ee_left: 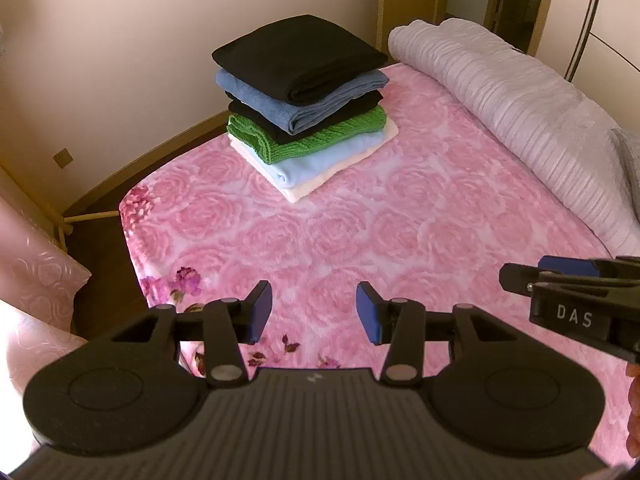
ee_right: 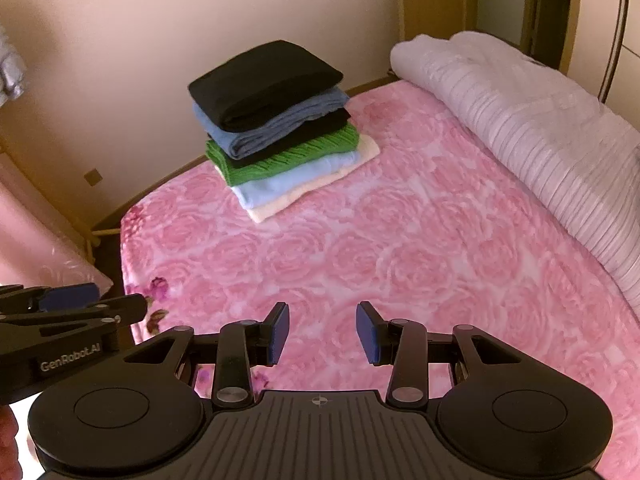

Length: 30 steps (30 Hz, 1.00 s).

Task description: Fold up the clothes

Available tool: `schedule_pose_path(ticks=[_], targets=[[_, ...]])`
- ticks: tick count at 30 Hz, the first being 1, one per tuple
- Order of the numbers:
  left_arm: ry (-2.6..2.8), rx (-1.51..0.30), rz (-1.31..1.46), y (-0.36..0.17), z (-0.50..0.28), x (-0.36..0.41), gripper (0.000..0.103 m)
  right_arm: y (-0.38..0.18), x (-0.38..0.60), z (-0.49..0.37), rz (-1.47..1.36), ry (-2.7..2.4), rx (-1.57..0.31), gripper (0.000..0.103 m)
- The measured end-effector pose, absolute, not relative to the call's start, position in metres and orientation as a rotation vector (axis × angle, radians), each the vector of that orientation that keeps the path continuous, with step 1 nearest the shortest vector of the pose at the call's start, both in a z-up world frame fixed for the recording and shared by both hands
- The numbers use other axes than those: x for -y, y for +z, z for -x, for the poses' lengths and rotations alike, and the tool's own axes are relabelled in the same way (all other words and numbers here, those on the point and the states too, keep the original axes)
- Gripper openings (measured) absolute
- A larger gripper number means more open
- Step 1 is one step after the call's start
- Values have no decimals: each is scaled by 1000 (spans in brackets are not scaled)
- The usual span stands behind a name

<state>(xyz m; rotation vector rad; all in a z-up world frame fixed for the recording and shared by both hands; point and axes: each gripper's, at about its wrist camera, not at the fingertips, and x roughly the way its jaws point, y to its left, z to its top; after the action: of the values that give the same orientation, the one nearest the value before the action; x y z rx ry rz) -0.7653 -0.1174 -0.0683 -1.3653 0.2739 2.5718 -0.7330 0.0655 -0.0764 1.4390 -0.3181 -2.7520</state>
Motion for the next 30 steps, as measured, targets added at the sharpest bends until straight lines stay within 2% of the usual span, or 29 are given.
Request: schedule_pose_path(ticks=[30], targets=[[2570,-292,1435,-106,858,109,42,-112,-78,825,-1532,-2719,362,41]])
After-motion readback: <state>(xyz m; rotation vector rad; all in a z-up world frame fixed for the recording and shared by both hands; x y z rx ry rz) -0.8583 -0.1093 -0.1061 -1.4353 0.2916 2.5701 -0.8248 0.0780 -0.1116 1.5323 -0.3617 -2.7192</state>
